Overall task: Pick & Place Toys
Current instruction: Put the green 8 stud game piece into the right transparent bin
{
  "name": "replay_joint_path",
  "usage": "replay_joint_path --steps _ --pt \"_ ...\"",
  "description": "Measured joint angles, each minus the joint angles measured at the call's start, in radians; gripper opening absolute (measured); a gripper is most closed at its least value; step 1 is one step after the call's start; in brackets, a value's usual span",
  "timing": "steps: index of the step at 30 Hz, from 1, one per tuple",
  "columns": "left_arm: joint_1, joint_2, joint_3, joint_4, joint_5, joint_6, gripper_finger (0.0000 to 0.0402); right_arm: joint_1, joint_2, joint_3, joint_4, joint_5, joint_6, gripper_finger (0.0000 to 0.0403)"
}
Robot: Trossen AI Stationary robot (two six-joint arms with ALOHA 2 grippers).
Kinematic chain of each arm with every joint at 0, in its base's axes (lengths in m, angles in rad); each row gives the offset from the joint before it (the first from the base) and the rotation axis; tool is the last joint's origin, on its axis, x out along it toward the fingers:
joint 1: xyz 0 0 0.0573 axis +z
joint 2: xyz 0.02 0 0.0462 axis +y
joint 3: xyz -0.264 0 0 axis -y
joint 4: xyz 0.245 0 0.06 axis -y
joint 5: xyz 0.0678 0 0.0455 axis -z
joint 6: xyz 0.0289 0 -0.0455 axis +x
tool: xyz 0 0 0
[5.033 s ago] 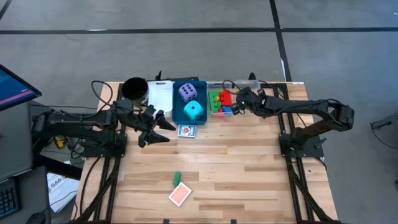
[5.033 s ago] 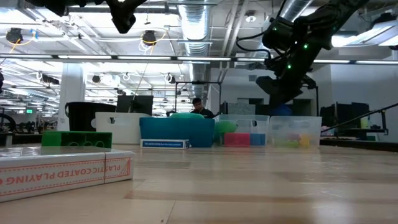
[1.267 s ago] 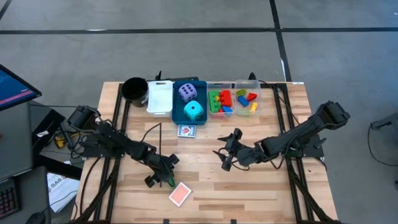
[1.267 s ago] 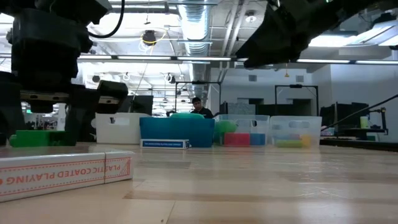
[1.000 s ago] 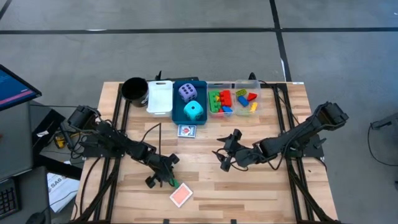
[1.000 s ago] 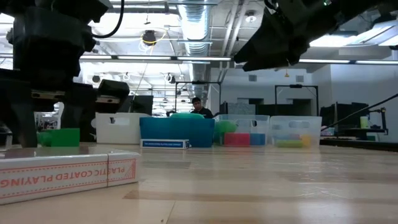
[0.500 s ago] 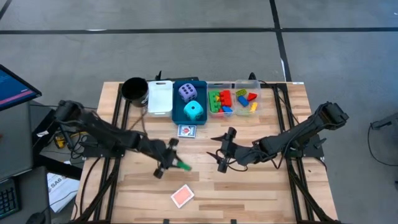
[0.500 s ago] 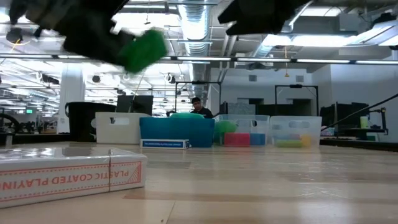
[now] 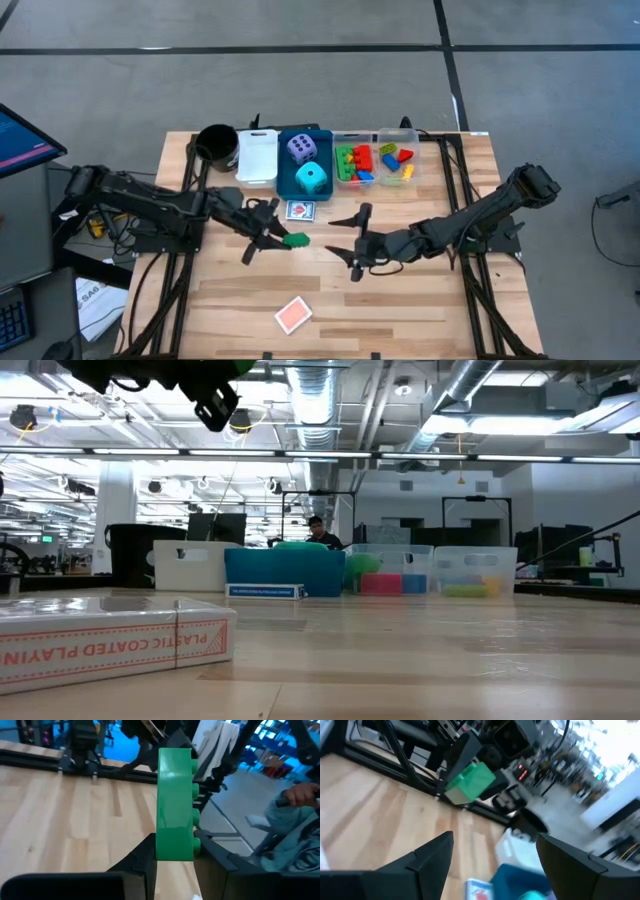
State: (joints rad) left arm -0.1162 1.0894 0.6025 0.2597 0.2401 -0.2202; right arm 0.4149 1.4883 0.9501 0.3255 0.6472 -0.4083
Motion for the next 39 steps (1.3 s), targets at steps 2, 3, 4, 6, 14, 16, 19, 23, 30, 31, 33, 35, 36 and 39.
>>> replay_joint_path --steps 2,3,4,6,14,16,19,23,30,31,33,35,36,39 --pt "-0.003 0.009 0.0 0.016 0.005 -0.025 0.0091 -0.005 0.0 0.0 0.02 0.0 -0.074 0.0281" --pt "-0.003 0.013 0.0 0.025 0.005 -0.029 0.0091 -0.005 0.0 0.0 0.028 0.0 -0.102 0.0281" --pt "-0.003 0.014 0.0 0.031 0.005 -0.031 0.0091 -0.006 0.0 0.0 0.03 0.0 -0.123 0.0281" --pt "-0.003 0.018 0.0 0.051 0.005 -0.032 0.0091 -0.006 0.0 0.0 0.03 -0.002 -0.149 0.0281" --pt "-0.003 0.019 0.0 0.13 0.005 -0.095 0.0091 -0.007 0.006 0.015 0.026 -0.127 -0.13 0.0281" --pt "-0.003 0.026 0.0 0.135 0.005 -0.114 0.0091 -0.008 0.006 0.04 0.016 -0.13 -0.108 0.0281" --pt "-0.003 0.044 -0.001 0.131 0.008 -0.139 0.0091 -0.008 0.005 0.098 -0.039 -0.163 -0.108 0.0281" --pt "-0.003 0.085 0.0 0.187 0.048 -0.17 0.0091 -0.007 0.005 0.17 -0.145 -0.203 -0.11 0.0281" --pt "-0.003 0.125 0.0 0.279 0.09 -0.181 0.0091 -0.011 0.005 0.199 -0.261 -0.285 -0.019 0.0281" --pt "-0.003 0.125 0.0 0.281 0.091 -0.181 0.0091 -0.011 0.005 0.2 -0.259 -0.285 -0.018 0.0281" --pt "-0.003 0.124 0.0 0.282 0.09 -0.186 0.0091 -0.012 0.005 0.2 -0.239 -0.286 -0.018 0.0281" --pt "-0.003 0.124 0.0 0.291 0.09 -0.205 0.0091 -0.018 0.005 0.2 -0.219 -0.29 -0.018 0.0281" --pt "-0.003 0.124 0.0 0.296 0.09 -0.212 0.0091 -0.021 0.005 0.201 -0.217 -0.299 -0.018 0.0281" --pt "-0.003 0.124 0.0 0.292 0.09 -0.213 0.0091 -0.038 0.005 0.201 -0.222 -0.336 -0.01 0.0281"
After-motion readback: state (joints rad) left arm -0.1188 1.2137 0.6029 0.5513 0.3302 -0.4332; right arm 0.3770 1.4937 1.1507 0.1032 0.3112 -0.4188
